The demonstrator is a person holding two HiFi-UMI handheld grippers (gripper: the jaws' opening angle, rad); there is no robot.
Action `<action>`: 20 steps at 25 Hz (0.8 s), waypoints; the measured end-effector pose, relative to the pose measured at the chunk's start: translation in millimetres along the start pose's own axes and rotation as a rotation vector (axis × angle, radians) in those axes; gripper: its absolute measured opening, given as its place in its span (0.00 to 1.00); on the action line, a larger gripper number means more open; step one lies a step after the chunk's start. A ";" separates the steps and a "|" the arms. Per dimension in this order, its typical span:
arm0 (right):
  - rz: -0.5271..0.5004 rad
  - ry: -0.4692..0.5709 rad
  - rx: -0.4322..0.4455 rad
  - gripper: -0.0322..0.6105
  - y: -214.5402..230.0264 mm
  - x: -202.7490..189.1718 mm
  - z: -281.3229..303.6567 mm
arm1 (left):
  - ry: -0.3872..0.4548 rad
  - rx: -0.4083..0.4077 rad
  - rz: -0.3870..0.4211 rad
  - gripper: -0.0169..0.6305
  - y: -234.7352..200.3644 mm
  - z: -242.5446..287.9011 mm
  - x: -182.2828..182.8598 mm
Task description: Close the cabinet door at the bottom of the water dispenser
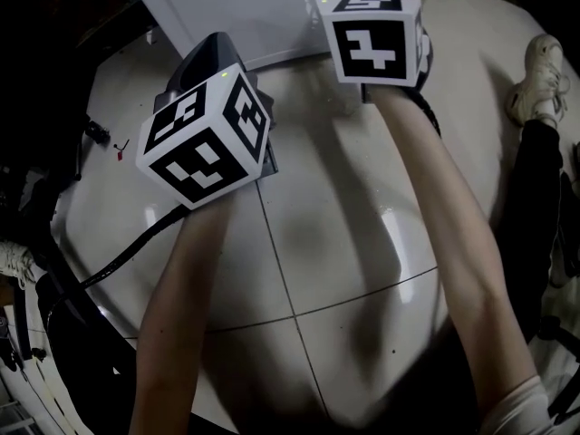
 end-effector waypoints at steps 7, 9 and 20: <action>0.021 0.005 0.014 0.05 -5.4 19.8 -41.3 | 0.061 0.031 -0.032 0.05 1.0 -25.8 48.7; 0.052 0.002 0.036 0.05 -11.2 26.6 -54.3 | 0.091 0.033 0.013 0.05 2.7 -39.4 66.1; 0.037 0.044 0.095 0.05 -38.1 59.4 -157.0 | 0.067 0.020 -0.010 0.05 23.6 -123.9 78.9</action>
Point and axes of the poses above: the fingertips, and each gripper's own axes: z forward along the fingers, y to its right, x out of its top, the point moved 2 cm from there along -z, backward along the fingers, and after that the axes turned 15 degrees about z, right-handed, at the moved point
